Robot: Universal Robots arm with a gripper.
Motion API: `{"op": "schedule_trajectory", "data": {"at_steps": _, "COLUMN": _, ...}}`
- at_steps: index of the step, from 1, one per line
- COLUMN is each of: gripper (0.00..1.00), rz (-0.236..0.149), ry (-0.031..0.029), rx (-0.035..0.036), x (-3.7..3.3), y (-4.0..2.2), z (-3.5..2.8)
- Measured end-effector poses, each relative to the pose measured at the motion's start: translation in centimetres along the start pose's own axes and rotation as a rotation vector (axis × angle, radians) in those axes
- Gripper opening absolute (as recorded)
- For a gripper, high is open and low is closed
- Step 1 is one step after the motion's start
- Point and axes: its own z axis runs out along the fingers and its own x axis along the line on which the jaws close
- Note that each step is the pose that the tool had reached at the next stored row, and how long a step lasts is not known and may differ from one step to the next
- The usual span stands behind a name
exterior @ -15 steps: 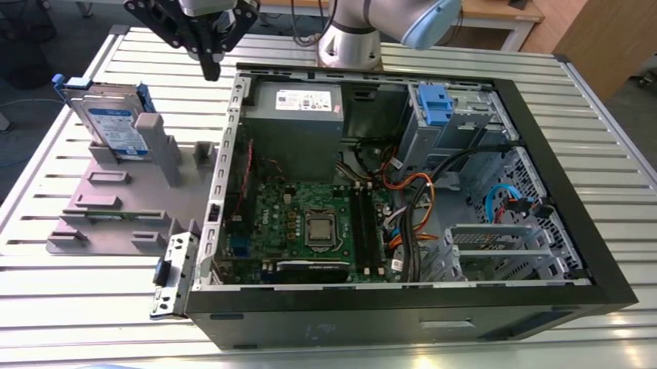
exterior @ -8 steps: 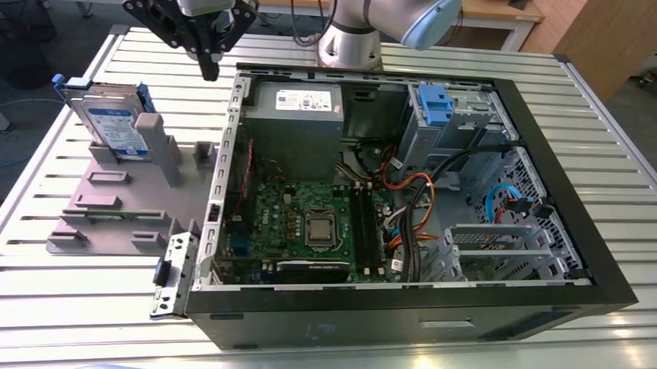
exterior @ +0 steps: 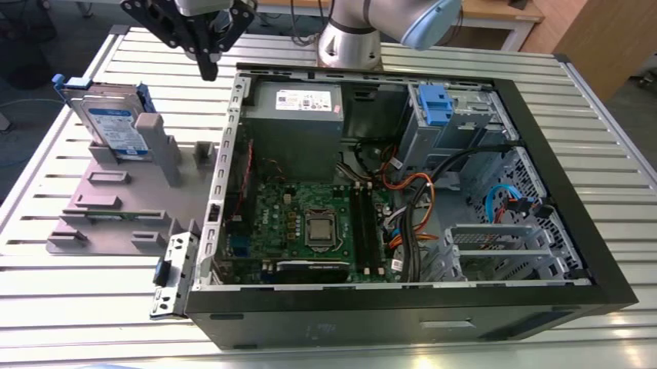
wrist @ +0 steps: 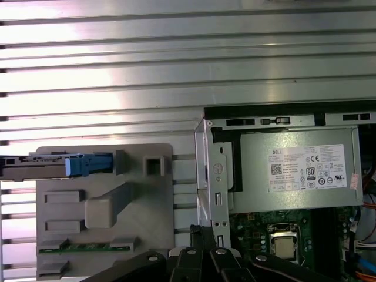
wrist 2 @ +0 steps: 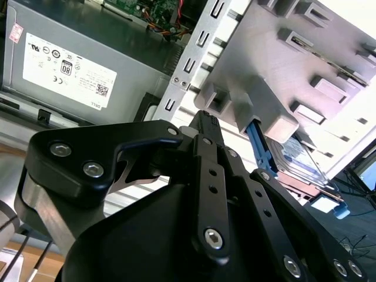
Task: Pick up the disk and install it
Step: 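Reach for the disk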
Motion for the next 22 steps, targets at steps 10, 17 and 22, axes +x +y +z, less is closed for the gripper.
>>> {"op": "schedule_trajectory", "data": {"at_steps": 10, "gripper": 0.11, "rz": 0.0, "ry": 0.0, "rx": 0.0, "x": 0.29, "y": -0.02, "z": -0.01}}
{"op": "schedule_trajectory", "data": {"at_steps": 17, "gripper": 0.11, "rz": 0.0, "ry": 0.0, "rx": 0.0, "x": 0.55, "y": -0.04, "z": -0.01}}
{"op": "schedule_trajectory", "data": {"at_steps": 22, "gripper": 0.11, "rz": 0.0, "ry": 0.0, "rx": 0.0, "x": 0.64, "y": -0.05, "z": -0.01}}
